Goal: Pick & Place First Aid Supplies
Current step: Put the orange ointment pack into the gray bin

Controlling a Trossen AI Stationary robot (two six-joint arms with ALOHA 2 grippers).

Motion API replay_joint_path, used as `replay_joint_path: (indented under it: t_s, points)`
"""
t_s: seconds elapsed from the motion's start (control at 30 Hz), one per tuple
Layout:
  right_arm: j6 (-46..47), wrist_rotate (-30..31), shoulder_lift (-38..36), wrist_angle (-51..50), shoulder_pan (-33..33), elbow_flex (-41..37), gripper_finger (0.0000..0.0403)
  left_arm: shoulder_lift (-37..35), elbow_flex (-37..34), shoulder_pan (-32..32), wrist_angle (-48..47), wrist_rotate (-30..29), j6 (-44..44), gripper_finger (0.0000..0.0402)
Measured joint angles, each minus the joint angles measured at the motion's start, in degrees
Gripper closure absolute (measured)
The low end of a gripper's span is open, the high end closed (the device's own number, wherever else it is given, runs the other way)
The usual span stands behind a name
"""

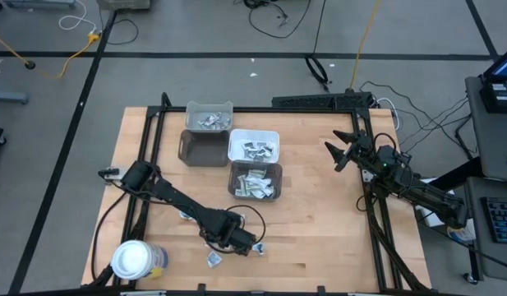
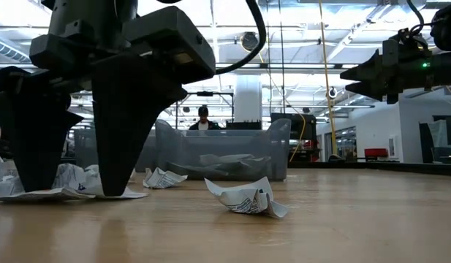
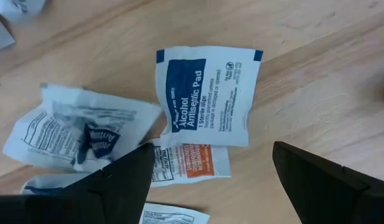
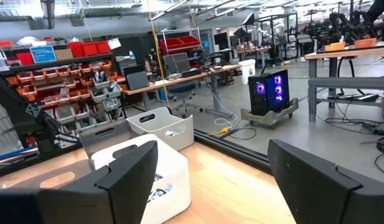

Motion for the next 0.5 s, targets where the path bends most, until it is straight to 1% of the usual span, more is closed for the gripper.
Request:
replay_joint_path:
  t_s: [0.23,0.33,0.4,0.5]
  points:
    - [0.0,0.0,0.0,0.0,0.0,0.0,0.0105,0.9,0.3,-0.1,0.3,0.3,0.2,0.0066]
    - [0.0,0.0,0.0,0.0,0.0,0.0,0.0105,1.0,0.2,-0.4,0.2,1.2,3.2,0.0069]
    - [0.0,0.0,0.0,0.0,0.0,0.0,0.0105,1.2,0.2,-0.4,0.0,1.8,3.2,0.0085]
    - [0.0,0.0,0.0,0.0,0.0,0.0,0.0105,1.2,0.1,0.0,-0.4,2.0,3.4,0.0132]
